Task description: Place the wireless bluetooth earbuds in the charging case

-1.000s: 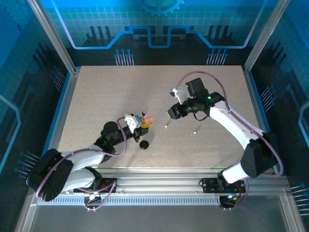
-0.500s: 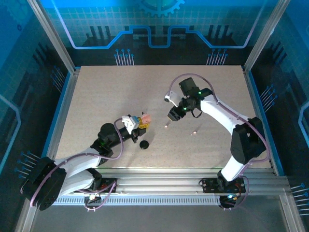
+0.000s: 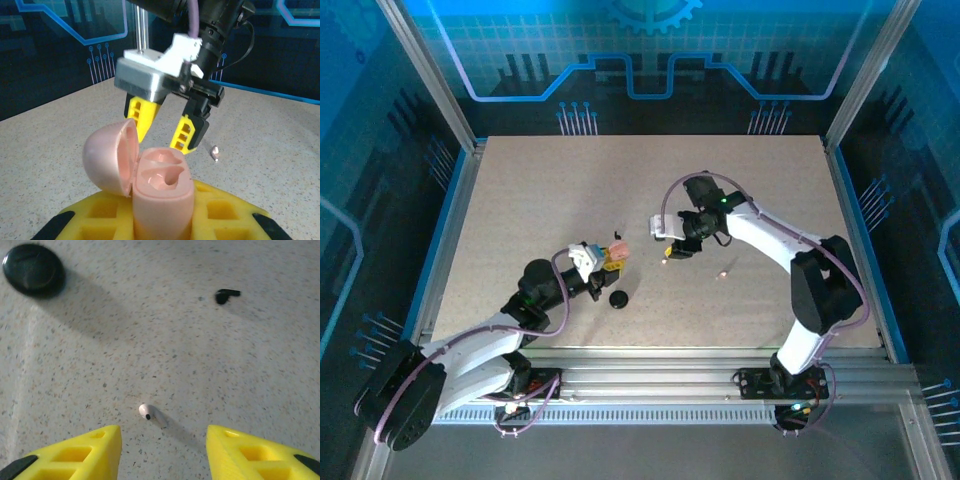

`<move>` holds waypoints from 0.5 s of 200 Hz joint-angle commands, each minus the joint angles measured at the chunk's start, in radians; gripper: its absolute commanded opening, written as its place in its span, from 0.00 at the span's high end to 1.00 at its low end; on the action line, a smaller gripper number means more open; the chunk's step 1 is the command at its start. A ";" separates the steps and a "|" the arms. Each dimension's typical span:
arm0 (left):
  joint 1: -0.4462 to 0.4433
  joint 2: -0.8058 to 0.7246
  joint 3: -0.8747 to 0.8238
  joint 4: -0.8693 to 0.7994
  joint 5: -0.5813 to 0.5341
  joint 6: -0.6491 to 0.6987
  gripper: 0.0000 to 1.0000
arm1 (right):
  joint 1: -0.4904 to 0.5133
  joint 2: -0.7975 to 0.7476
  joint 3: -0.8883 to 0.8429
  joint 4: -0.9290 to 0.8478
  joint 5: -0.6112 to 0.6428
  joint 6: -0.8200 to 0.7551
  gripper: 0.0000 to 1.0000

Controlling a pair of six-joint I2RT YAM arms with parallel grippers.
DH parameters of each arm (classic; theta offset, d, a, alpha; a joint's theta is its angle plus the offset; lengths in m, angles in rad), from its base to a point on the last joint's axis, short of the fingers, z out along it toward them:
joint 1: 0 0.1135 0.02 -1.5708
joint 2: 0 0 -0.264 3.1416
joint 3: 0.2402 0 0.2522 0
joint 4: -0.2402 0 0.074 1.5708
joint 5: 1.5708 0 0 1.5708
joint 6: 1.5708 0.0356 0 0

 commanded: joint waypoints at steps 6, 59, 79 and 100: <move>0.005 -0.039 0.007 -0.067 -0.018 0.015 0.86 | 0.011 0.038 0.052 -0.092 0.025 -0.219 0.51; 0.005 -0.061 0.011 -0.105 -0.024 0.021 0.86 | 0.041 0.065 0.049 -0.101 0.072 -0.288 0.51; 0.005 -0.055 0.013 -0.109 -0.025 0.030 0.85 | 0.047 0.077 0.068 -0.118 0.074 -0.282 0.51; 0.005 -0.046 0.027 -0.127 -0.011 0.037 0.85 | 0.051 0.076 0.060 -0.111 0.083 -0.299 0.51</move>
